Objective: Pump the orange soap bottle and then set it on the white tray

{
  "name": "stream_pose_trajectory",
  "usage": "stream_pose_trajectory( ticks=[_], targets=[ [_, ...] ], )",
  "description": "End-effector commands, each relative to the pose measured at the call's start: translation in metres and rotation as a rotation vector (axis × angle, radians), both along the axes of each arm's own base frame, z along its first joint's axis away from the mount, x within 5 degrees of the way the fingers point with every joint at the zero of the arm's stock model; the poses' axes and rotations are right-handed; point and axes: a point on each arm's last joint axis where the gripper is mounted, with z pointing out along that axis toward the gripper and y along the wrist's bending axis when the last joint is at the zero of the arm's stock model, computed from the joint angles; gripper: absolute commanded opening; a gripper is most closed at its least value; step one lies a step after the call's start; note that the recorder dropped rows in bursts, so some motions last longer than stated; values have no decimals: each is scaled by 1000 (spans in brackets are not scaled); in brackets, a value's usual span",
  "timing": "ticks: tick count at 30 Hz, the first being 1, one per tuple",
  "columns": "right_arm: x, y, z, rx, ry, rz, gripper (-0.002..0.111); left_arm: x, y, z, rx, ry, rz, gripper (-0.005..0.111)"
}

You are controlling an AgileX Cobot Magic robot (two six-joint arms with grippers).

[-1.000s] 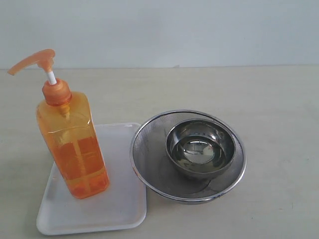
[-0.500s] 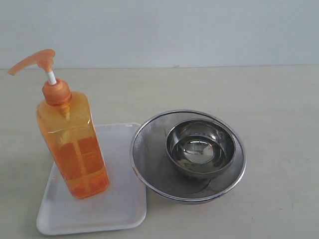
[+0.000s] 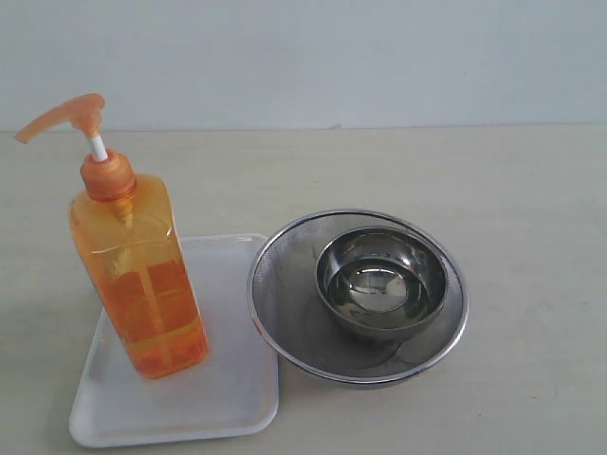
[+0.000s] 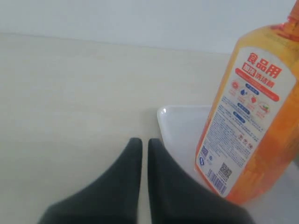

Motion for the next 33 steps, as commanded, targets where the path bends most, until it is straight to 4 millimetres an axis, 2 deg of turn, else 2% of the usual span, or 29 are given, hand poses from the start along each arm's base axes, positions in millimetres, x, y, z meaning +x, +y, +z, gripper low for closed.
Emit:
stream_pose_trajectory(
  ticks=[1,6,33],
  targets=[
    [0,-5,1,21,-9,-66,3,0,0,-1,-6,2,1,5],
    [0,-9,2,-39,-19,-90,3,0,0,-1,-6,2,1,5],
    [0,-9,2,-38,-17,-90,3,0,0,-1,-6,2,1,5]
  ],
)
